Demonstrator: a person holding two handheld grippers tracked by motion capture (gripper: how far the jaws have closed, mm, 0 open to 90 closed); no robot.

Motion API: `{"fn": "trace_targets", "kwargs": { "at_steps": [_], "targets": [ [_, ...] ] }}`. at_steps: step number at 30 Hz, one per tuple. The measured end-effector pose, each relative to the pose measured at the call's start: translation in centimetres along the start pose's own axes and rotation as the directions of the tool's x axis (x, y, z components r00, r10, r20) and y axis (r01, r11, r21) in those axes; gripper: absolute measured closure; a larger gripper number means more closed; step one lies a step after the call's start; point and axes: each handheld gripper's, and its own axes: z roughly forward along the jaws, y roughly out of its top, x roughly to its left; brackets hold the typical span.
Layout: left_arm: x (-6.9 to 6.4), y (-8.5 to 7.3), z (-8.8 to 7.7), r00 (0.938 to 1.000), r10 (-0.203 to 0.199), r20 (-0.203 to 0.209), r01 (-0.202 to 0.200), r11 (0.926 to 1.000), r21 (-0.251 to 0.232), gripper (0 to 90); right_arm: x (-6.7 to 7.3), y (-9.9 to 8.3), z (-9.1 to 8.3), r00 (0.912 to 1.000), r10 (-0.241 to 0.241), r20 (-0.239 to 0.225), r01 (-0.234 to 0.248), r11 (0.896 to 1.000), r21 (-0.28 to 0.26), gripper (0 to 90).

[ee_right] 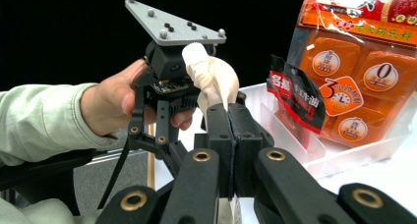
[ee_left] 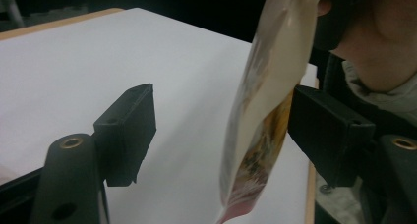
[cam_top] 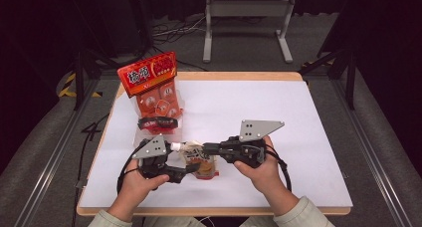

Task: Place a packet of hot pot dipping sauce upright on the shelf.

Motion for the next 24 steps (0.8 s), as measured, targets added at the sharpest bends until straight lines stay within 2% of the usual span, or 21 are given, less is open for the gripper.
{"fn": "trace_targets", "kwargs": {
  "at_steps": [3,5,6,8,9,11,16,20,24],
  "targets": [
    [-0.2,-0.2,0.4,0.9994,0.006,0.035,-0.006,0.9999,0.009,34.6,0.1,-0.1,0.2,1.0000,-0.002,-0.006,0.002,1.000,-0.006,90.0],
    [-0.3,-0.2,0.5,0.9990,0.020,0.039,-0.021,0.9997,0.014,45.5,0.1,-0.2,0.3,1.0000,-0.003,-0.008,0.003,1.000,-0.005,90.0],
    [-0.4,-0.2,0.6,0.9974,0.045,0.056,-0.046,0.9988,0.016,45.5,0.1,-0.2,0.3,1.0000,-0.006,-0.005,0.006,1.000,-0.003,90.0],
    [-0.5,-0.1,0.5,0.9955,0.071,0.062,-0.073,0.9970,0.027,62.5,0.0,-0.3,0.4,1.0000,-0.005,-0.001,0.005,1.000,0.003,90.0],
    [-0.4,-0.1,0.4,0.9947,0.077,0.068,-0.079,0.9964,0.029,67.1,0.0,-0.3,0.4,1.0000,-0.005,-0.004,0.005,1.000,-0.001,90.0],
    [-0.3,-0.1,0.2,0.9935,0.057,0.098,-0.060,0.9980,0.020,74.0,-0.1,-0.3,0.3,1.0000,-0.001,-0.003,0.001,1.000,-0.006,89.9],
    [-0.5,0.1,0.1,0.9934,0.073,0.089,-0.076,0.9965,0.036,78.0,0.0,-0.3,0.3,0.9999,-0.012,0.001,0.012,1.000,-0.007,89.3],
    [-0.5,0.2,-0.2,0.9943,0.062,0.087,-0.066,0.9966,0.048,80.3,-0.1,-0.3,0.3,0.9996,-0.025,0.009,0.025,1.000,-0.005,87.0],
    [-0.4,0.4,-0.6,0.9948,0.070,0.074,-0.075,0.9946,0.071,81.2,-0.1,-0.2,0.1,0.9995,-0.027,0.015,0.028,1.000,-0.013,79.6]
  ]
}}
